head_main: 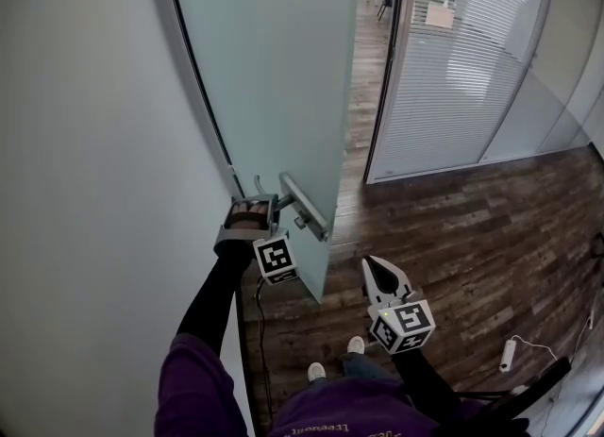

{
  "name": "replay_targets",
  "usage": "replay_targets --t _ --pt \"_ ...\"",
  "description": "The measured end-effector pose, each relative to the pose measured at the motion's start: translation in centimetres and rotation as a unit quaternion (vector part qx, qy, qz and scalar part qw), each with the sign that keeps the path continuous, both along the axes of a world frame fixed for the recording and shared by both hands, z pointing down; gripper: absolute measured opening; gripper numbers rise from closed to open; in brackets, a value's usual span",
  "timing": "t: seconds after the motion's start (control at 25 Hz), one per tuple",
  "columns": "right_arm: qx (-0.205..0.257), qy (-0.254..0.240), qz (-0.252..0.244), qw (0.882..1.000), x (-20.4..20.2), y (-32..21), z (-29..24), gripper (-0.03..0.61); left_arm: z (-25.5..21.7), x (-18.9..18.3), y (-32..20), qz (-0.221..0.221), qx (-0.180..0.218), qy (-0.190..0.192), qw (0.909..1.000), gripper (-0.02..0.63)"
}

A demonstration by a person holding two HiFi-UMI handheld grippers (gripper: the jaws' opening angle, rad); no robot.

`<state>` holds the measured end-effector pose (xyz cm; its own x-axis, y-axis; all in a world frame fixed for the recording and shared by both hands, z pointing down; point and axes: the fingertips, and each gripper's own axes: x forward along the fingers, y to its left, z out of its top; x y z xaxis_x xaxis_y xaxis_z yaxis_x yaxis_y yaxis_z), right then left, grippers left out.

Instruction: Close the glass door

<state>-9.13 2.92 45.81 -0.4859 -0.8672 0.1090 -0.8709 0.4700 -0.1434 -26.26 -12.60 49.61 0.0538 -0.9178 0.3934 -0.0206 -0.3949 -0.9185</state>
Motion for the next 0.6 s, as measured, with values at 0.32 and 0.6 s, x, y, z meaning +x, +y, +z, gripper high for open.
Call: replay_targets --t 0.32,0.6 --pt "0.002 -0.002 -0.006 1.000 3.5 -2.5 -0.2 -0.009 0.0 2.2 -1.0 -0.013 -0.005 -0.006 0.9999 0.123" --pt "0.005 -0.009 -0.009 1.000 6.6 -4.9 0.6 -0.009 1.0 4.2 -2.6 -0.029 0.000 -0.024 0.9993 0.123"
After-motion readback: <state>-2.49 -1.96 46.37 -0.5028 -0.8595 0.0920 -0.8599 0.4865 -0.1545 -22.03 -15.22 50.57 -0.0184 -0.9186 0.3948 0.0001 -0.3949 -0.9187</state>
